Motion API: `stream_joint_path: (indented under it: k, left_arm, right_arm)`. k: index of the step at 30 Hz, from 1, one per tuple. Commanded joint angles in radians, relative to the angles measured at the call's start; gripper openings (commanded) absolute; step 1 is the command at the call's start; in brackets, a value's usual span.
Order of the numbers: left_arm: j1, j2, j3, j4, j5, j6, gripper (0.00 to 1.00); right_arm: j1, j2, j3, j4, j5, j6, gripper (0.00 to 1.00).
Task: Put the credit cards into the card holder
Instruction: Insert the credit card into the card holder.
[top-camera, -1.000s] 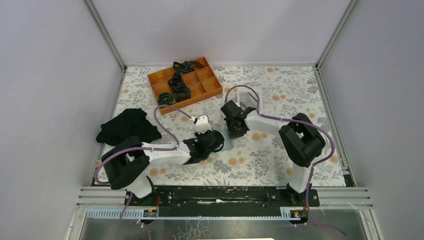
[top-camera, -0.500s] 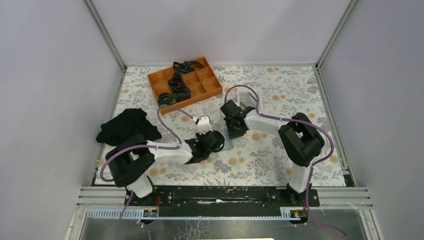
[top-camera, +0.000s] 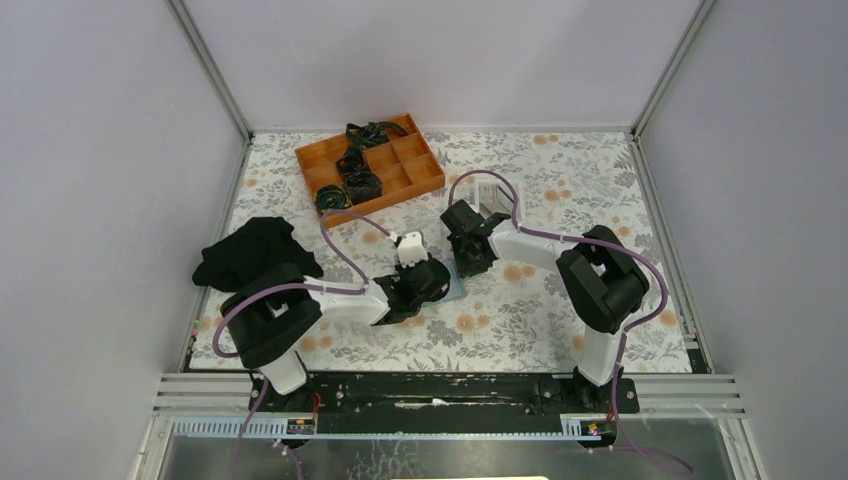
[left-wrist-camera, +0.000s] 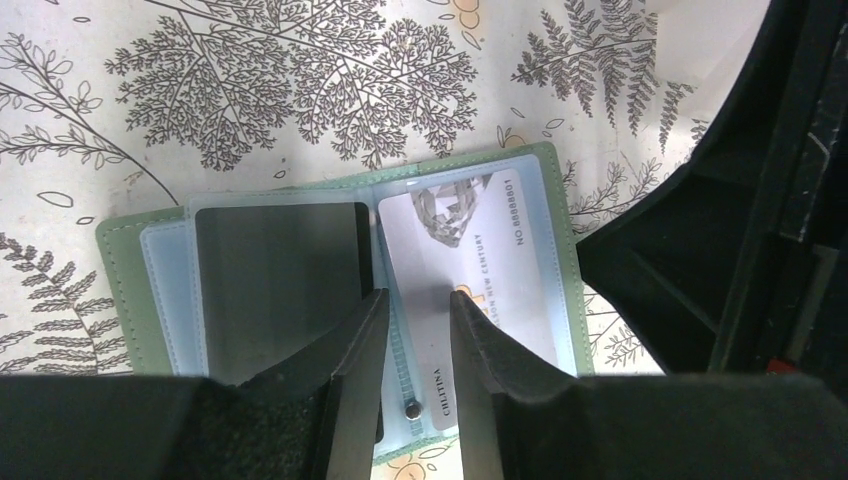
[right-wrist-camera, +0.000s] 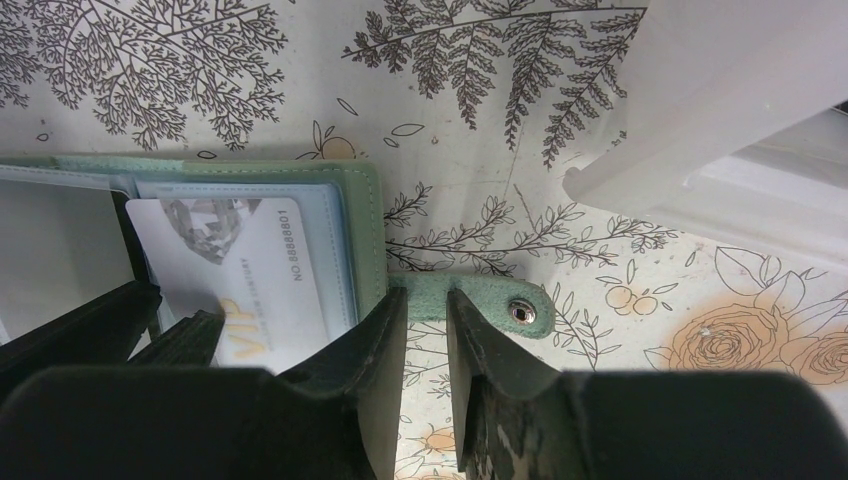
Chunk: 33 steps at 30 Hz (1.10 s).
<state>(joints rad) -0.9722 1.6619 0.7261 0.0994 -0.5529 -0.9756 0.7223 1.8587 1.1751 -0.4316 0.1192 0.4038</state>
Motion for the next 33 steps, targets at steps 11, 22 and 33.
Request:
stream_joint_path:
  k: [11, 22, 33]
  left_arm:
    - [0.022, 0.078, 0.073, 0.036, 0.042, 0.036, 0.36]
    - [0.024, 0.070, 0.082, 0.044, 0.039, 0.039, 0.25]
    - [0.024, 0.000, 0.046, 0.007, 0.034, 0.018, 0.24]
  right_arm:
    - [0.019, 0.045, 0.001, 0.025, -0.031, -0.006, 0.29]
    - [0.018, 0.043, -0.005, 0.033, -0.035, -0.009, 0.26]
    - [0.018, 0.040, -0.001, 0.035, -0.031, -0.003, 0.26]
